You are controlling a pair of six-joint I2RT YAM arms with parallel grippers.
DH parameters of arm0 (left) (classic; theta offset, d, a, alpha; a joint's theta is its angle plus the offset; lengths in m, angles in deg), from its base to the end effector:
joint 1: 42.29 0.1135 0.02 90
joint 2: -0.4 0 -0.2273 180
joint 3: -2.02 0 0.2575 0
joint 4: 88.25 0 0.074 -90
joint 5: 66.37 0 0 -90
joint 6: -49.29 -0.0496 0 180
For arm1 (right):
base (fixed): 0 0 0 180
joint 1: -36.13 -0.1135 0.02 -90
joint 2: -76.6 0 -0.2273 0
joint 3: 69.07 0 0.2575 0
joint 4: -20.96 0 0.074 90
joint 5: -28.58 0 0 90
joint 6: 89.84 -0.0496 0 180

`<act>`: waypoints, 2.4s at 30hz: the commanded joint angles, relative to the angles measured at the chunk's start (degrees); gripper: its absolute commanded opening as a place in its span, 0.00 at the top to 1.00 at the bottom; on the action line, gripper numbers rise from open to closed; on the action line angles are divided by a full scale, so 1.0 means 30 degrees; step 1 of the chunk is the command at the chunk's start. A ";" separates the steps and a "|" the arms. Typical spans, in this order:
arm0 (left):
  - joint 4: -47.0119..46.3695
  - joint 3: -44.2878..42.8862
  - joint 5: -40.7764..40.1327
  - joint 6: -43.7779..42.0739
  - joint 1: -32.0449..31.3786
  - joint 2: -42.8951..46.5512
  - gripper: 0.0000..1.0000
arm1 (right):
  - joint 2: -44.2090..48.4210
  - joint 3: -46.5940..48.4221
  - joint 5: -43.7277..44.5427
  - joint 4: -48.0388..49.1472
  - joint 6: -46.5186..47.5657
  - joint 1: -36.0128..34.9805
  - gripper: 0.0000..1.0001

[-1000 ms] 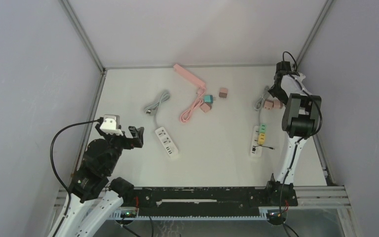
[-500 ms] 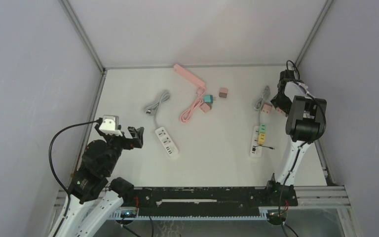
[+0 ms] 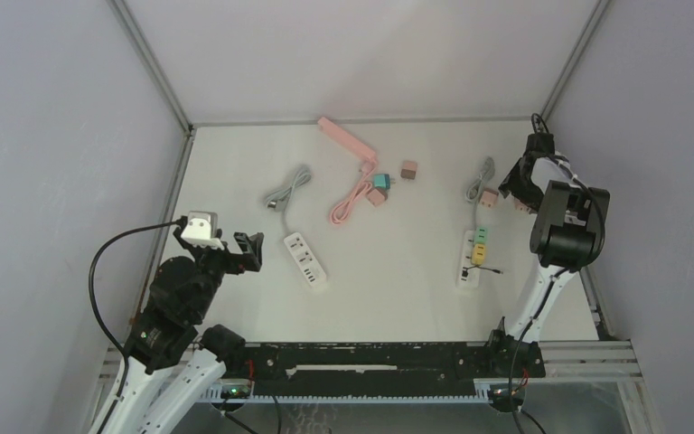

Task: Insert the plug
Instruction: Pick up the plug from the center of the board.

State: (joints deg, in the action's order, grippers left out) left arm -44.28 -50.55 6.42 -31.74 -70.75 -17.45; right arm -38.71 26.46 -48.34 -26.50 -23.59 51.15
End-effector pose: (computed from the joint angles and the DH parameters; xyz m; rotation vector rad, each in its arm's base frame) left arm 0.1258 -0.0515 0.3103 0.0728 1.7285 -0.2222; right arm 0.3900 -0.1163 0.1191 0.9609 2.5420 -0.2689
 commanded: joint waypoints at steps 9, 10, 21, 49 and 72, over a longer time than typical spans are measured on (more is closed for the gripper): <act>-0.0951 0.0257 0.0374 -0.0338 0.0115 -0.0258 0.00 | 0.0362 -0.0033 -0.2664 0.1036 0.5652 0.1319 0.11; -0.0966 0.0257 0.0398 -0.0352 0.0115 -0.0247 0.00 | 0.0413 -0.0028 -0.2614 0.1085 0.5930 0.1341 0.10; -0.0962 0.0285 0.0478 -0.0353 0.0115 -0.0291 0.00 | -0.0532 0.0688 -0.5334 0.0903 0.8415 0.1641 0.15; -0.1021 0.0286 0.0702 -0.0428 0.0115 -0.0467 0.00 | -0.1731 0.1915 -0.4661 -0.0075 0.9093 0.1007 0.39; -0.1256 0.0378 -0.1595 0.0778 0.0115 -0.0029 0.00 | 0.5158 -0.0248 -0.5221 -0.0555 0.8479 -0.1415 0.61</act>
State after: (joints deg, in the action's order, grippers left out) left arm -46.40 -49.65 4.45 -30.67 -70.73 -17.49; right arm -31.85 25.94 -62.70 -28.18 2.51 50.00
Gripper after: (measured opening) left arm 0.998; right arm 0.519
